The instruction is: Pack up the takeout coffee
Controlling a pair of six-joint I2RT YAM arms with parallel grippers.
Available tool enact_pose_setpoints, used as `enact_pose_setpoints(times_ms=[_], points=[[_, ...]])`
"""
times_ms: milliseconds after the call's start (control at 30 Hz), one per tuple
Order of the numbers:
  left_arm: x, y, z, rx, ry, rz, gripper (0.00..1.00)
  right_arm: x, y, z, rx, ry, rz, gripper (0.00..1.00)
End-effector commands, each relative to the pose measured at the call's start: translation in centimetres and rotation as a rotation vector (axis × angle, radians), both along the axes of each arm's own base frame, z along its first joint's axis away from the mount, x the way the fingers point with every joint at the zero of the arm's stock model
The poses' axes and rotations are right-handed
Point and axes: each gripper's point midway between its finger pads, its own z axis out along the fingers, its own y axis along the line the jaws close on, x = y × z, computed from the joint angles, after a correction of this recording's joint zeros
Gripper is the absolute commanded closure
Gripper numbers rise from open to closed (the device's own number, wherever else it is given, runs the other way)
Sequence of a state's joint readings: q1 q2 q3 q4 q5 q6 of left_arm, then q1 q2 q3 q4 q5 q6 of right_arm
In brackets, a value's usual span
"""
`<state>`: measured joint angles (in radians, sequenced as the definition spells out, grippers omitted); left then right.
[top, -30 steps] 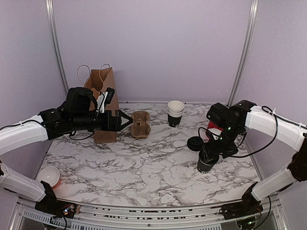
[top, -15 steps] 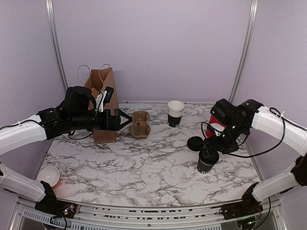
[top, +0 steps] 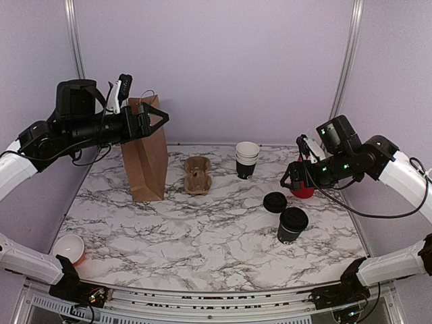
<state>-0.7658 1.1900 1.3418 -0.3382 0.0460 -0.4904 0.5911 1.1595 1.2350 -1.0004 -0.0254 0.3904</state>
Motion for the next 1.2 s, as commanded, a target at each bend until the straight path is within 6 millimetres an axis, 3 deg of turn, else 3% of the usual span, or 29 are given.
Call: enact_pose_setpoints(times_ms=[0,167,267,367,533,800,1033,1167], points=[[1.2,5.9,3.5,0.043,-0.046,0.249,0.07,1.6,1.5,3.6,0.109,-0.157,0.022,0.07],[2.8,12.7,5.0,0.134,-0.048,0.508,0.07,2.1,2.2,4.2,0.172,-0.220,0.028,0.07],[3.9,15.5,4.1,0.190,-0.005,0.586,0.07,2.3,2.4,4.2,0.191,-0.244,0.031,0.07],[5.3,16.9,1.9,0.227,0.066,0.601,0.08,2.5,2.6,4.4,0.210,-0.271,0.032,0.07],[8.0,17.1,-1.9,0.261,0.174,0.550,0.16,3.0,3.0,4.5,0.226,-0.307,0.043,0.07],[12.7,17.8,-5.6,0.322,0.250,0.567,0.35,3.4,3.3,4.4,0.229,-0.334,0.058,0.07],[16.2,18.4,-8.0,0.382,0.285,0.583,0.46,3.6,3.7,4.7,0.244,-0.353,0.074,0.07],[17.4,18.2,-7.6,0.392,0.268,0.576,0.53,3.8,4.1,4.6,0.256,-0.350,0.083,0.07]])
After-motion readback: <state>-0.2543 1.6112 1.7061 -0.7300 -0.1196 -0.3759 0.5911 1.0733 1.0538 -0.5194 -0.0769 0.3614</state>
